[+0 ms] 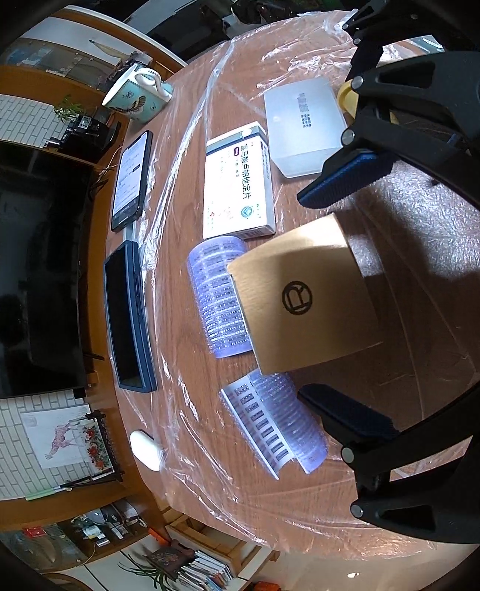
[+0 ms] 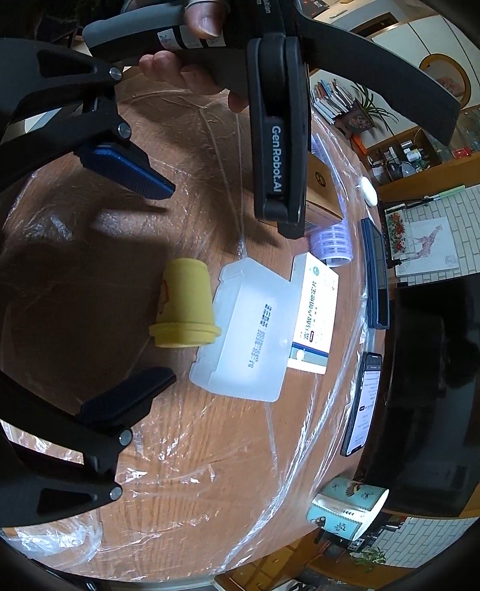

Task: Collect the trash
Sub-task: 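Grasp the brown L'Oreal box with the left tool while the right tool grasps the yellow cup, then carry the L'Oreal box with the left tool while the right tool carries the yellow cup to the bin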

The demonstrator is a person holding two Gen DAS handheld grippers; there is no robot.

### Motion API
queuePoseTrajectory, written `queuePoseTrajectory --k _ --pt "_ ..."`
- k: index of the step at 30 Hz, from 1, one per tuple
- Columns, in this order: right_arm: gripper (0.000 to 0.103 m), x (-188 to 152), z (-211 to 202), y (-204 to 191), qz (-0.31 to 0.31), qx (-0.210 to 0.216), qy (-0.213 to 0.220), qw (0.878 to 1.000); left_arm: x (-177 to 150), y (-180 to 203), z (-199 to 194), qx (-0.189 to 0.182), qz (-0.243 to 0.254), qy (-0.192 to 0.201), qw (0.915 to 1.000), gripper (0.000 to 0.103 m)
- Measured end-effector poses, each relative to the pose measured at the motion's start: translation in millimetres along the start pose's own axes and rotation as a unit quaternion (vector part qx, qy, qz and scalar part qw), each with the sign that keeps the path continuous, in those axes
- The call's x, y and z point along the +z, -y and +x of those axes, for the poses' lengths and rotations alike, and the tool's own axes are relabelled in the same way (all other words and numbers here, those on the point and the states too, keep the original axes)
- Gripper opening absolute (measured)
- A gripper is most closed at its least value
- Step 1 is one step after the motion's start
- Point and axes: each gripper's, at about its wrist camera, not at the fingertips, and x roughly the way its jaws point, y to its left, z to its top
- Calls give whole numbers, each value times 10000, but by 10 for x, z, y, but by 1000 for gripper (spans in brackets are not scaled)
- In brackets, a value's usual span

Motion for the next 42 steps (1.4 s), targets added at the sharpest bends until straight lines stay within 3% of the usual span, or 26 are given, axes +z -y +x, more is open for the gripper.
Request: queuePoseTrajectory --k 12,16,21,25,42 --pt "76 37 47 22 71 -72 37 9999 15 -22 48 -150 -36 9 9999 96" --pt "70 33 36 38 117 -110 68 9998 8 -17 44 -182 6 22 9998 84" --pt "49 25 13 69 177 -121 109 9997 -15 -22 28 -244 40 38 9997 67" --pt "49 -5 -30 93 225 -56 176 9996 -30 -6 -27 -253 107 116 9996 60" --pt "49 -132 -251 229 525 234 293 9979 -184 14 -332 -500 139 324 9981 59"
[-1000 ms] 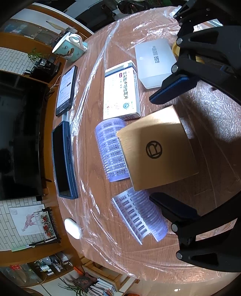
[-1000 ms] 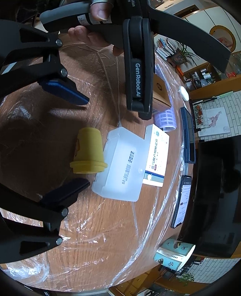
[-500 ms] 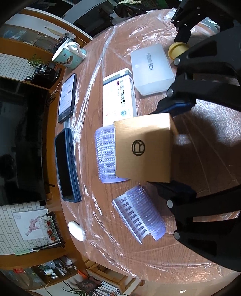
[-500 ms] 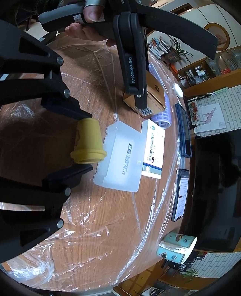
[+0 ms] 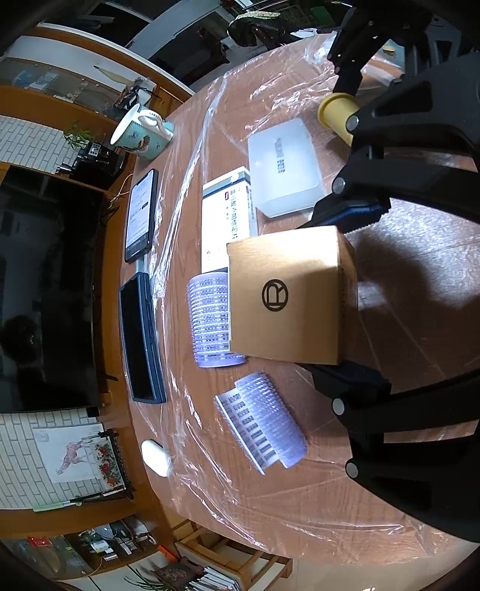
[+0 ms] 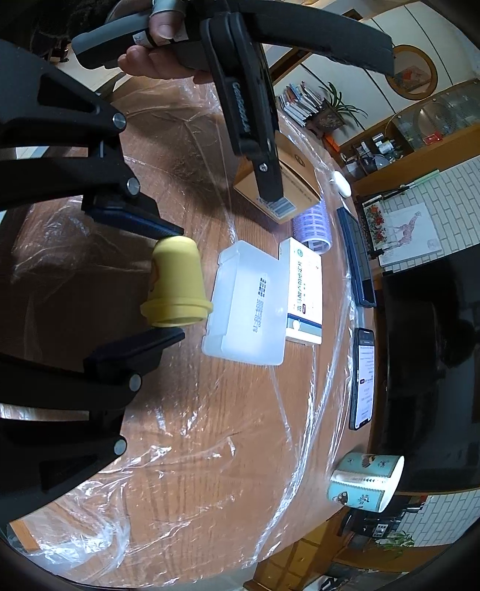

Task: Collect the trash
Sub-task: 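Carry the L'Oreal box with the left tool while the right tool carries the yellow cup to the bin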

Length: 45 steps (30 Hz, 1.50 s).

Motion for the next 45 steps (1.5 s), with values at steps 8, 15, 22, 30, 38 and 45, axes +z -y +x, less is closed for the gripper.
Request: queuePoseTrajectory --k 8,15,22,30,38,45 --pt "49 -51 -102 32 113 144 24 9998 -157 57 -171 -54 75 49 9999 59" --pt "49 -130 -214 4 54 198 64 9998 -327 91 -281 -51 77 33 10000 59" --pt "49 -224 -352 -49 -62 237 110 9996 -467 136 -397 -61 118 59 9999 59" --pt "49 -334 -539 -91 -126 257 216 9994 -626 199 -570 -78 217 146 9996 59" --pt "49 -469 -725 -150 -235 271 299 9989 -781 289 -737 -100 350 211 9991 59" --pt "49 -607 -810 -169 -273 302 272 9988 -948 342 -858 -109 440 212 9987 59"
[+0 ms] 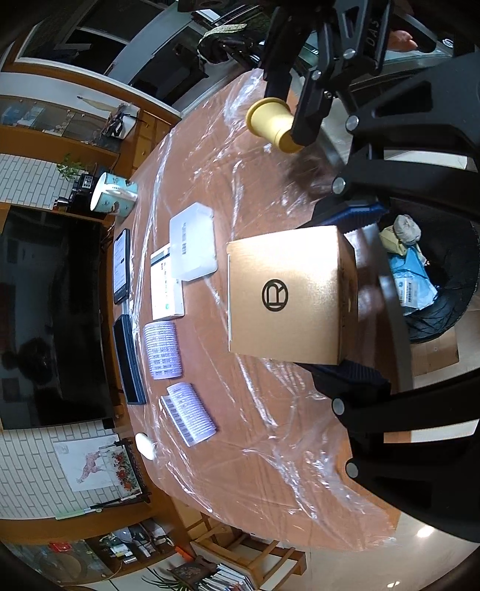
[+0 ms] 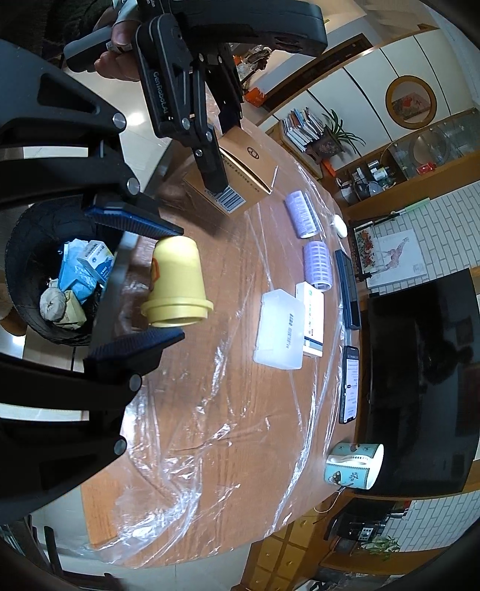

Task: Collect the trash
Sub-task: 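Carry the L'Oreal box with the left tool while the right tool carries the yellow cup to the bin, then lower the box into the bin with the left tool while the right tool holds the cup above it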

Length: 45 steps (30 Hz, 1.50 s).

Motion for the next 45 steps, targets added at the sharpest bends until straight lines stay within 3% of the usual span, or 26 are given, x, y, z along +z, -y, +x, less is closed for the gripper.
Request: queuePoseTrajectory --k 22,45 --pt "49 -306 -126 -101 -156 230 -171 9995 -511 211 -131 15 105 -260 9996 59" --pt "49 -537 -171 -147 -302 347 -338 9984 -819 497 -239 -48 319 -359 9988 59"
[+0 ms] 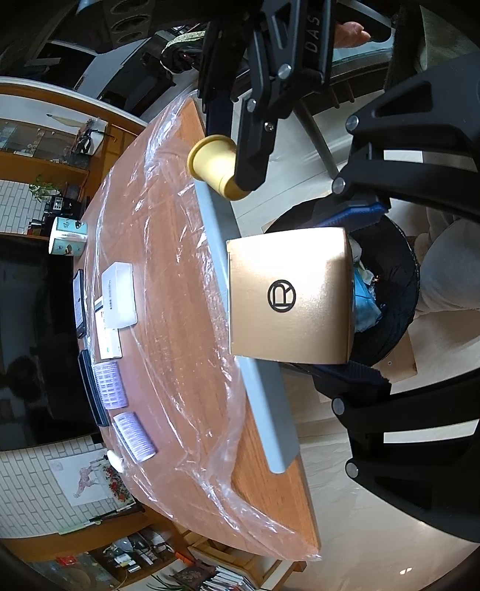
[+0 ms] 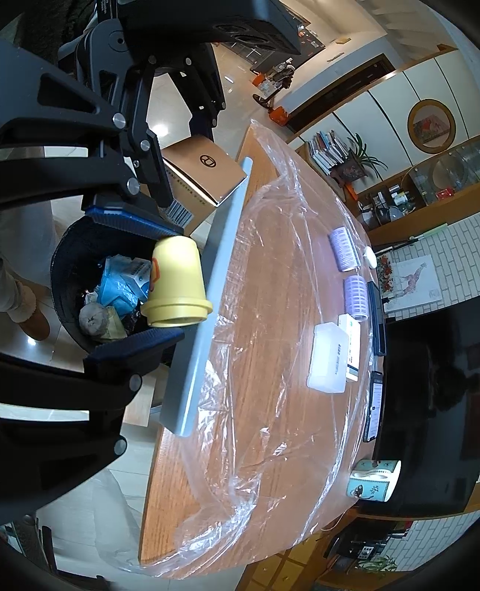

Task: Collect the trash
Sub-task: 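Lower the box into the bin with the left tool while the right tool holds the cup above it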

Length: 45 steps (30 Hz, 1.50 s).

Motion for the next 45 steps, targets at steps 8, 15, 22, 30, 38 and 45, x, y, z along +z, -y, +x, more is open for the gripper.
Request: queuePoseTrajectory --k 8,15,22,30,38,45 --pt "49 -93 60 -1 -25 23 -133 9999 -91 30 28 26 18 -98 9999 59" --pt "49 -165 102 5 -19 27 -236 9997 -167 52 89 60 69 -225 9997 59" --pt "49 -208 134 31 1 8 -306 9995 -220 57 171 99 81 -346 9993 59" --pt "49 -264 211 55 -15 -47 -425 9991 -274 58 255 165 116 -462 9987 59" --pt "49 -304 271 49 -27 -63 -516 9986 -315 32 347 226 140 -585 9979 59" --pt "49 -305 336 24 -73 -50 -595 9982 -354 17 430 269 147 -682 9972 59"
